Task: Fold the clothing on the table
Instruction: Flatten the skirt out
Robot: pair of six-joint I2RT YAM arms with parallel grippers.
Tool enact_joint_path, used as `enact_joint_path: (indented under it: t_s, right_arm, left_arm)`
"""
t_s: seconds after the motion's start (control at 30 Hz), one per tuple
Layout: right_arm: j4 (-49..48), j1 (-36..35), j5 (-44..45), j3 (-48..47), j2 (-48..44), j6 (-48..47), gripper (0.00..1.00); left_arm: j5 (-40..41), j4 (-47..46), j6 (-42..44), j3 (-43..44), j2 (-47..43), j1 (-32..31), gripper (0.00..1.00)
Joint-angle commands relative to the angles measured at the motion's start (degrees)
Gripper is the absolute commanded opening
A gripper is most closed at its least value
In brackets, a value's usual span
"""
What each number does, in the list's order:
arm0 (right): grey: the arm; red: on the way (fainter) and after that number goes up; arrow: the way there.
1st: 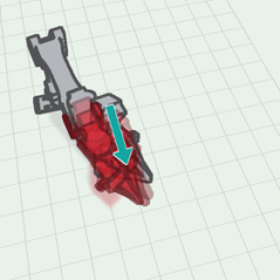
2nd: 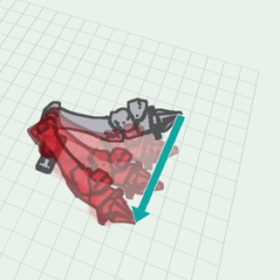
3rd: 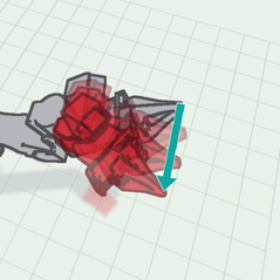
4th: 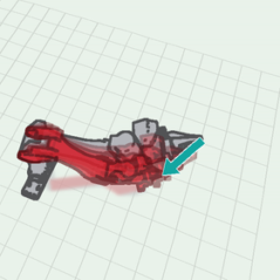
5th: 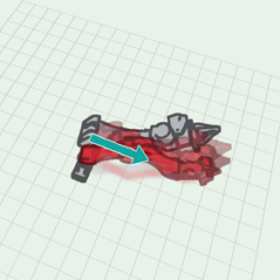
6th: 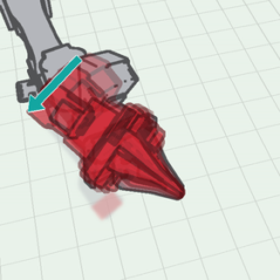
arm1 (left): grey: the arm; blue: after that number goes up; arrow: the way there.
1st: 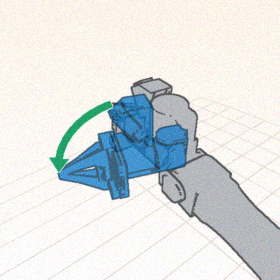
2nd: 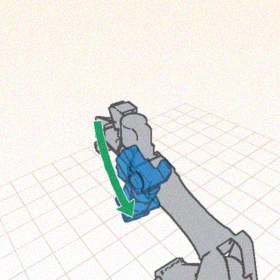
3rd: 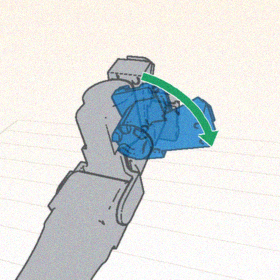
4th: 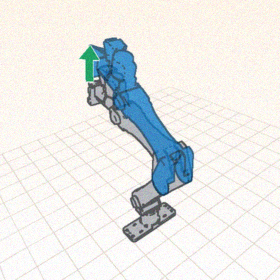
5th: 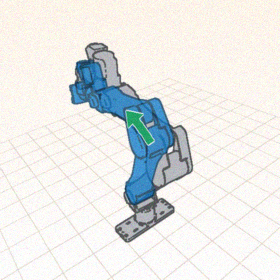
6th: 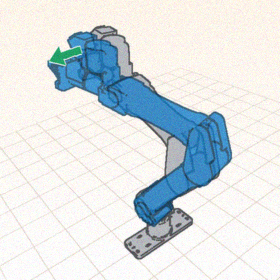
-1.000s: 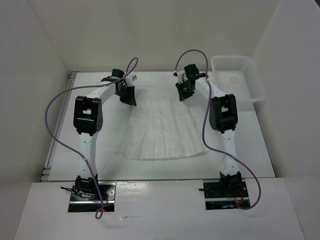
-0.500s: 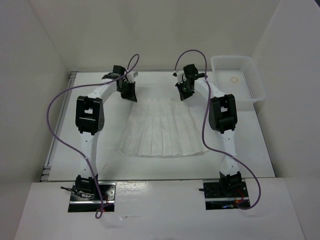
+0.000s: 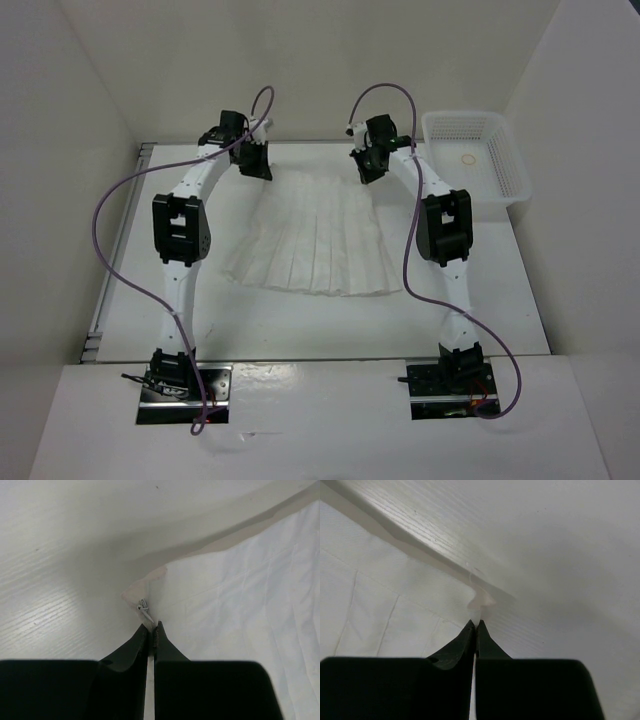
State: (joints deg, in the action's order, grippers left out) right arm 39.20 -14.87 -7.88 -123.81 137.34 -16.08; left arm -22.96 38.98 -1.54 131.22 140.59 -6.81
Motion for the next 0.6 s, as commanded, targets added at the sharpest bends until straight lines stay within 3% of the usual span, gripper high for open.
enact_joint_path:
  t_s: [0.0, 0.33, 0.57]
  right_arm:
    - [-0.26, 0.81, 2.34, -2.75, -2.07, 0.08, 0.00]
    - [-0.63, 0.81, -2.05, 6.12, -12.88, -2.46, 0.00]
    - [1.14, 0.29, -6.27, 16.38, -23.67, -7.30, 0.00]
  left_arm:
    - [-2.17, 1.10, 3.90, -2.36, -3.83, 1.10, 0.00]
    - [-9.81, 0.30, 11.90, -15.90, -16.30, 2.94, 0.00]
    - [-17.64, 5.13, 23.57, -25.99, -25.89, 4.61, 0.00]
